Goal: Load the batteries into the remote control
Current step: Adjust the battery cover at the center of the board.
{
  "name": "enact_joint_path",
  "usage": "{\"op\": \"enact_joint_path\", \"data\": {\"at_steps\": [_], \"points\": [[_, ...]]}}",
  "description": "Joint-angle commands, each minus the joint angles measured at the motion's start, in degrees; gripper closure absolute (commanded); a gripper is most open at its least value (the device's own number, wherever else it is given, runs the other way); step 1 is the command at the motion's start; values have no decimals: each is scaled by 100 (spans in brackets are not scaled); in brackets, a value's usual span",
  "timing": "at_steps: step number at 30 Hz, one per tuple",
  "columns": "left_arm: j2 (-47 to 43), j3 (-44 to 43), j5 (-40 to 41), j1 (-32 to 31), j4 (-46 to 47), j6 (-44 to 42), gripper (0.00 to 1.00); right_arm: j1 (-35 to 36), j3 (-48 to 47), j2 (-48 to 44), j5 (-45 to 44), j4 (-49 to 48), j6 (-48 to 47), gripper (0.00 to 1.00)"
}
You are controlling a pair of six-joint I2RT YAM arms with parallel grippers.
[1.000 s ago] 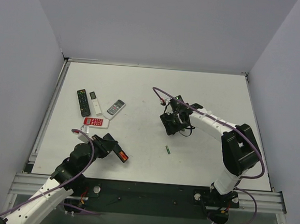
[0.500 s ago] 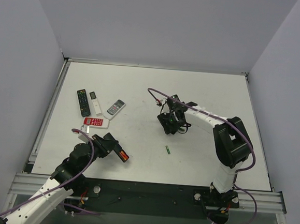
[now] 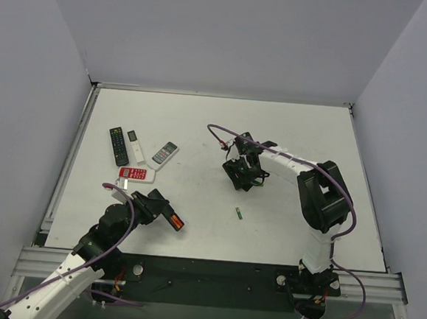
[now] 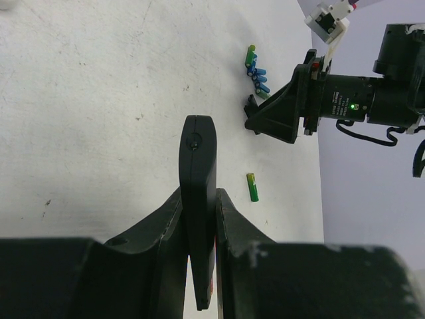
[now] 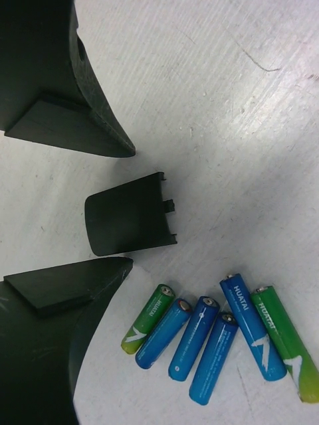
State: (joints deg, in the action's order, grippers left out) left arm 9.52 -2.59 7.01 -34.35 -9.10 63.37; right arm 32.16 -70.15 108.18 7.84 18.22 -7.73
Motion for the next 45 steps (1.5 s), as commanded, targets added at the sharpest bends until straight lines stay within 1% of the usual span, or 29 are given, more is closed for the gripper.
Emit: {"op": "enact_joint_path", "data": {"at_steps": [1, 5, 8, 9, 12, 16, 20, 24, 26, 30, 40, 43, 44, 45], "points": [[6, -49, -85, 25, 436, -1, 100, -35, -306, 186, 25, 463, -98, 43], [24, -75, -76, 25, 453, -9, 100, 26, -324, 195, 165, 525, -54, 46], [59, -58, -76, 25, 515, 8, 100, 141, -306, 195, 245, 578, 25, 54], [68, -49, -85, 25, 558, 8, 100, 263, -306, 212, 253, 569, 52, 60], [146, -31, -112, 25, 655, 43, 100, 553, -324, 247, 201, 569, 253, 64], [234, -31, -147, 25, 734, 43, 100, 1045, -482, 379, 78, 560, 456, 64], [244, -22, -164, 25, 761, 61, 100, 1301, -623, 511, -107, 551, 632, 61], [156, 22, -164, 25, 761, 105, 100, 1310, -509, 450, -124, 551, 685, 52], [120, 57, -138, 25, 761, 149, 100, 1328, -412, 397, -124, 543, 685, 51], [103, 110, -129, 25, 831, 202, 100, 1398, -79, 256, -133, 446, 720, 51], [173, 101, -156, 25, 822, 219, 100, 1530, 230, 116, -230, 428, 746, 52], [208, 127, -156, 25, 823, 237, 100, 1521, 239, 80, -256, 489, 720, 53], [217, 127, -164, 25, 1023, 237, 100, 1521, 221, 80, -239, 516, 720, 55], [252, 127, -164, 25, 1033, 237, 100, 1530, 212, 80, -230, 577, 711, 56]]}}
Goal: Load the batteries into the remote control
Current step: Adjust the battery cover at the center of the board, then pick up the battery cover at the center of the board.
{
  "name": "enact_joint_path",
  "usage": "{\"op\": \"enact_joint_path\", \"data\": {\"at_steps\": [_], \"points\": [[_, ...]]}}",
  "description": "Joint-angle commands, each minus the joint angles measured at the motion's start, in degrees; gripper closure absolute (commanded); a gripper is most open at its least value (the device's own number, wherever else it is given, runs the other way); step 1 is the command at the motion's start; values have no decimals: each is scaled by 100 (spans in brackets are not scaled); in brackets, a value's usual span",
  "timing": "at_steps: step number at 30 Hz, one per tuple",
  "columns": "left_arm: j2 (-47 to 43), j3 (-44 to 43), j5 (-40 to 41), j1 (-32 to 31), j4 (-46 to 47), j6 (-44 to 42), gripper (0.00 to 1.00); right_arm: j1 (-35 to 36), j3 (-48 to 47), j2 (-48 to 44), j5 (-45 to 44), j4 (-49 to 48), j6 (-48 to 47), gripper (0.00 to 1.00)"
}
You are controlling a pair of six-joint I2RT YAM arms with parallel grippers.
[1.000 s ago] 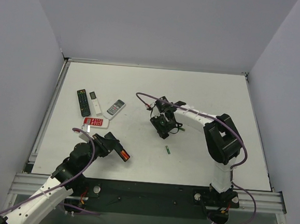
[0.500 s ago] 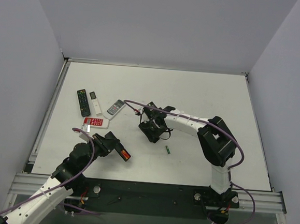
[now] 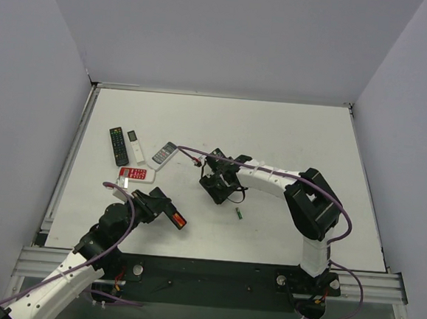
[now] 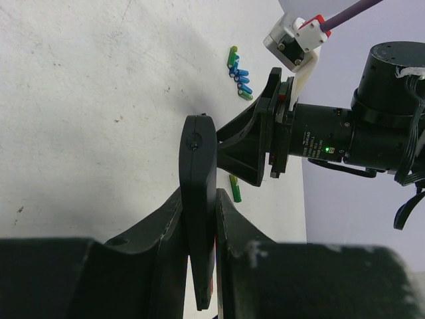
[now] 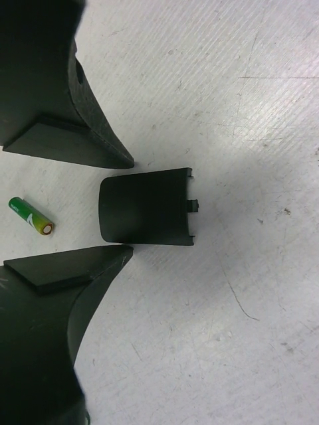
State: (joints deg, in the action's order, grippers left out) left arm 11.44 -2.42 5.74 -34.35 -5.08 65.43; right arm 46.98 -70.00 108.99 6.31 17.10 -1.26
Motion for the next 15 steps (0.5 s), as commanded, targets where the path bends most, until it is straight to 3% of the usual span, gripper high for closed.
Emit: {"op": "enact_joint_path", "data": {"at_steps": [1, 4, 8, 15], "points": [[60, 101, -38, 25, 640, 31, 100, 48, 180, -1, -51, 715, 55, 57], [121, 136, -55, 25, 719, 31, 100, 39, 127, 43, -15, 768, 20, 64], [174, 197, -81, 25, 991, 93, 100, 57, 91, 35, 37, 794, 3, 80], [52, 557, -29, 25, 1738, 400, 100, 48, 100, -623, 151, 864, 29, 89]]}}
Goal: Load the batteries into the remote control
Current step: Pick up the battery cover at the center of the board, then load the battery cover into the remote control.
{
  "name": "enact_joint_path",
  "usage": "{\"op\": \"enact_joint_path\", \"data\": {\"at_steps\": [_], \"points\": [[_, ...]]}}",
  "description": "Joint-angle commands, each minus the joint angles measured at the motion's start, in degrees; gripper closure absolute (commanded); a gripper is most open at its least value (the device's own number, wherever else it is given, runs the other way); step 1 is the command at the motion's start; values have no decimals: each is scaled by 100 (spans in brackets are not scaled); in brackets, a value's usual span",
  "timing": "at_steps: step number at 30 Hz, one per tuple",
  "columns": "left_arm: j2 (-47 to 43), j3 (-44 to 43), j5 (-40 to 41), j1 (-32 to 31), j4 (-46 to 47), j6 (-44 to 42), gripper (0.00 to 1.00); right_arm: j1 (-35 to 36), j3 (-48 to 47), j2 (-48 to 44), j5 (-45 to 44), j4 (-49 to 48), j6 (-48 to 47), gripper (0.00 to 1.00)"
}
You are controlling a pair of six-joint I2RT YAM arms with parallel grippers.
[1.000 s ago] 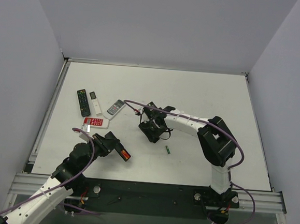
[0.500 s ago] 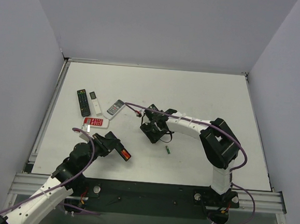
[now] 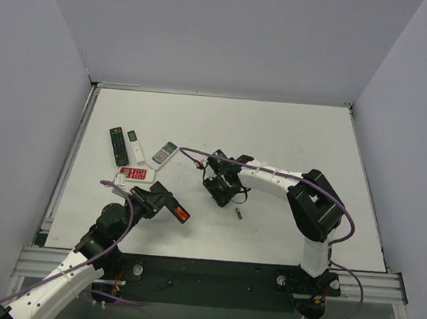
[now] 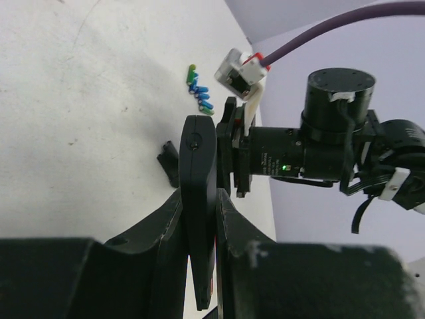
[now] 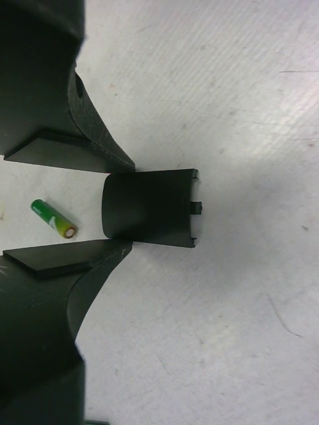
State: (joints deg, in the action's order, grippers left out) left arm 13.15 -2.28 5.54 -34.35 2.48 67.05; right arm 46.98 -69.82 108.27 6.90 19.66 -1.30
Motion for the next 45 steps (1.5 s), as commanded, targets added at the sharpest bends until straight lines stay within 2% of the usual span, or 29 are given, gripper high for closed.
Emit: {"op": "enact_joint_path", "data": {"at_steps": [1, 8, 16, 24, 35, 45], "points": [[-154, 614, 17, 25, 1069, 378, 100, 48, 65, -648, 136, 670, 33, 89], [-304, 853, 237, 25, 1632, 669, 100, 223, -636, -1632, 304, 1522, -160, 89], [-164, 765, 369, 25, 1774, 801, 100, 926, -1911, -1994, -13, 2560, -72, 89], [100, 905, 456, 25, 2028, 1065, 100, 1770, -3019, -1379, -127, 3210, 51, 89], [136, 949, 527, 16, 2204, 1197, 100, 1990, -3819, -536, -548, 3509, 104, 88], [127, 967, 597, 16, 2283, 1241, 100, 2122, -4039, -342, -839, 3510, 95, 88]]}}
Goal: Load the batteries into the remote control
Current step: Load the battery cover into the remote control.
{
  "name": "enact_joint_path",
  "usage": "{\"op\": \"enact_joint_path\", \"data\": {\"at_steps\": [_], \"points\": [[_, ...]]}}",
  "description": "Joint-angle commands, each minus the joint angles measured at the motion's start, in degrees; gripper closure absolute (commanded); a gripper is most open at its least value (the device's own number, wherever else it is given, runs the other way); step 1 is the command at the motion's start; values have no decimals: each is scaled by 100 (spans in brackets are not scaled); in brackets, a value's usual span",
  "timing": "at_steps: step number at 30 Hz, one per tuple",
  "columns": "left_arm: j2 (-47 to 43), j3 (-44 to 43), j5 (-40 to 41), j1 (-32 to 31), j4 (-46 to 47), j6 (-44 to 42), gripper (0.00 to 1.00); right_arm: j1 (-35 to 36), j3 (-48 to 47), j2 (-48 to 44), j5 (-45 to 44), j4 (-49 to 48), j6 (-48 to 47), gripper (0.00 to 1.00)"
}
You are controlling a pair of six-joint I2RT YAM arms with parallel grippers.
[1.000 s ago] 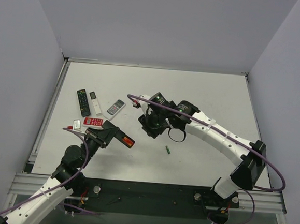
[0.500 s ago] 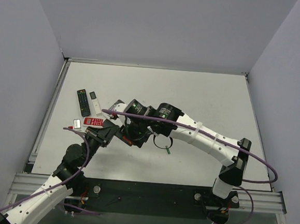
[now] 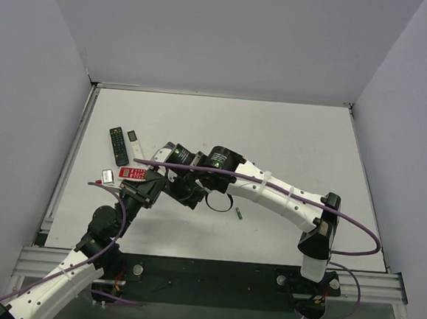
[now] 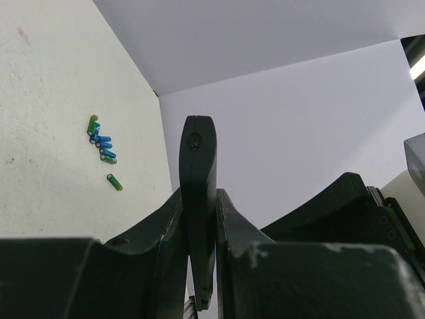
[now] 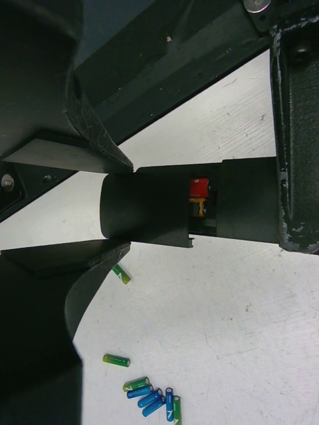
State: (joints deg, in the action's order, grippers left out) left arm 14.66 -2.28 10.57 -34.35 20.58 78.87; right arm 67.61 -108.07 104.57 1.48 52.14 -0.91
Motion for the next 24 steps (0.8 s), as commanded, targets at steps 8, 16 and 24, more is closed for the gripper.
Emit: {"op": "enact_joint_path", "data": {"at_steps": [8, 16, 24], "points": [[-50, 975, 95, 16, 588, 67, 100, 94, -329, 142, -279, 262, 64, 88], [-59, 984, 95, 16, 623, 41, 100, 103, -346, 204, -227, 270, 91, 88], [-33, 976, 112, 16, 623, -38, 100, 120, -460, 195, -192, 306, 213, 88]]}}
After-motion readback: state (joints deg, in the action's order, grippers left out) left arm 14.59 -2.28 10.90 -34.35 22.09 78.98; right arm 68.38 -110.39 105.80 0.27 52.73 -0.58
